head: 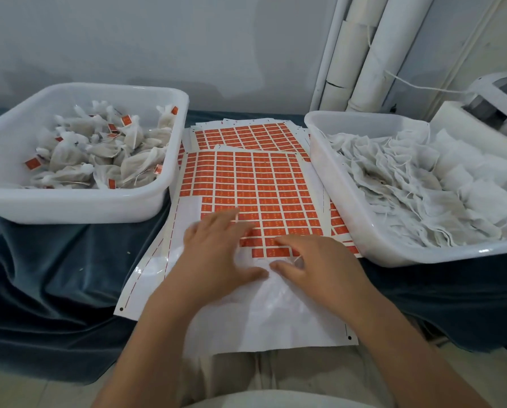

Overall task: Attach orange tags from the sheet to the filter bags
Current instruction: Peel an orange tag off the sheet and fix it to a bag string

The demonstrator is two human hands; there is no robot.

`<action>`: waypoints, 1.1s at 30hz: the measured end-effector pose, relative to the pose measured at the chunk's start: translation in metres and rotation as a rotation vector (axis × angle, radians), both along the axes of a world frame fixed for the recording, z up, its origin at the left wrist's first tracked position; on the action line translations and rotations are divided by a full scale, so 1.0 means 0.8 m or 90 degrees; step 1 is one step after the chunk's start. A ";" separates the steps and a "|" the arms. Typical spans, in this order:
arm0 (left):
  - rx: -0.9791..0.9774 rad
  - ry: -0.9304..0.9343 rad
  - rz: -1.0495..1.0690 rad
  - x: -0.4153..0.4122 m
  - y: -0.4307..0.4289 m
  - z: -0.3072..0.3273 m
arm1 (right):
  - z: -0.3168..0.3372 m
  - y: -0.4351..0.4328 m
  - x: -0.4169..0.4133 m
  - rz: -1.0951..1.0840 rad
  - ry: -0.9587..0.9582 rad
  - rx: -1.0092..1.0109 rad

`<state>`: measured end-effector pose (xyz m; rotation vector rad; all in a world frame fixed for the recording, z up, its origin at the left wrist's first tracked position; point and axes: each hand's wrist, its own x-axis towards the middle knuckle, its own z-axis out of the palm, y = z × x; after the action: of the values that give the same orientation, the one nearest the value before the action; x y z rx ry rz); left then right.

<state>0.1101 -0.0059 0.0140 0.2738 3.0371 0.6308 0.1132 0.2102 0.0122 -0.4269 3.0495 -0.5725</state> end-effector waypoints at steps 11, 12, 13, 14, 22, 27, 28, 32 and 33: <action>-0.170 -0.003 0.015 -0.005 -0.025 0.014 | -0.002 -0.007 0.004 0.010 0.071 0.015; -0.185 0.009 0.013 -0.004 -0.021 0.013 | -0.002 -0.009 0.005 0.016 0.086 0.017; -0.196 0.015 0.013 -0.004 -0.018 0.014 | -0.001 -0.011 0.006 0.019 0.103 0.022; -0.203 0.017 0.014 -0.004 -0.015 0.014 | -0.001 -0.011 0.006 0.022 0.118 0.030; -0.285 -0.020 0.004 -0.001 0.000 0.024 | -0.013 -0.017 0.006 0.015 0.147 0.052; -0.213 0.032 -0.031 0.002 0.000 0.028 | -0.010 -0.021 0.010 -0.039 0.138 -0.072; -0.168 0.039 -0.039 0.003 -0.002 0.028 | -0.009 -0.022 0.012 -0.046 0.148 -0.107; 0.027 0.049 -0.048 0.002 -0.008 0.024 | 0.000 -0.018 0.014 -0.040 0.144 -0.185; 0.062 0.052 -0.049 0.002 -0.008 0.023 | 0.002 -0.016 0.013 -0.031 0.151 -0.179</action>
<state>0.1116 -0.0123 0.0321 0.4266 3.0594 0.7808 0.1236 0.1977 0.0136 -0.4573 3.2173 -1.0325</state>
